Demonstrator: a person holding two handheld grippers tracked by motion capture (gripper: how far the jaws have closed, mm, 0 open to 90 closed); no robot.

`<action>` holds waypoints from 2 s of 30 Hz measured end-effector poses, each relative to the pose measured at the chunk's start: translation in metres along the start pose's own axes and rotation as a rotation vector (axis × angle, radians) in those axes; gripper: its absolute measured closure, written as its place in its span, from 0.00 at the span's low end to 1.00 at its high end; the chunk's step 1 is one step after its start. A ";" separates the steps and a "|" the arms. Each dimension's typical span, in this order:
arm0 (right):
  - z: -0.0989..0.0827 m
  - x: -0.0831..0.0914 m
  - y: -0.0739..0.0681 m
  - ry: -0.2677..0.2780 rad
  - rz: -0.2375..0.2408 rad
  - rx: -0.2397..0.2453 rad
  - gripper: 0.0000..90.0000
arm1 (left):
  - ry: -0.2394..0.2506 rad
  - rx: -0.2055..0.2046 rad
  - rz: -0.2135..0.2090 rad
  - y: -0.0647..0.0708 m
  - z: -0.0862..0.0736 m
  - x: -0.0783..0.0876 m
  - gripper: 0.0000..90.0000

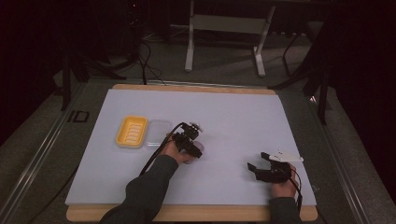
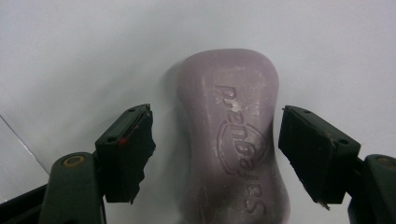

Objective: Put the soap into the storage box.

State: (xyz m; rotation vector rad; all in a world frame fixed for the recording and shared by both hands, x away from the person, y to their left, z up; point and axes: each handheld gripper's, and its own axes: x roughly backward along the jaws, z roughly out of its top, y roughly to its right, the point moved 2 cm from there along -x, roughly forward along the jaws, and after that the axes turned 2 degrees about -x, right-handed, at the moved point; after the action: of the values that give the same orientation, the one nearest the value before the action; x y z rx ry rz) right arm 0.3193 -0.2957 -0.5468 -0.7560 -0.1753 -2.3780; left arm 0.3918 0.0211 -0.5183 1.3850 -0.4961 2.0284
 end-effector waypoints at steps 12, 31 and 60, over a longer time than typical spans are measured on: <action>0.000 0.000 0.000 0.000 0.001 0.000 0.24 | -0.027 -0.030 -0.035 -0.004 0.000 0.000 0.39; 0.000 0.000 0.000 0.000 0.002 0.000 0.24 | -0.134 -0.091 -0.047 -0.013 0.008 -0.002 0.43; 0.000 -0.001 0.000 -0.007 0.003 0.000 0.24 | -0.253 -0.167 -0.012 -0.010 0.020 -0.008 0.52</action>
State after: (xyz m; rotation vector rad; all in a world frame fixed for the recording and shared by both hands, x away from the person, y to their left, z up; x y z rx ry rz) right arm 0.3197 -0.2953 -0.5470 -0.7637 -0.1773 -2.3728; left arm 0.4139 0.0137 -0.5185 1.5425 -0.7474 1.7667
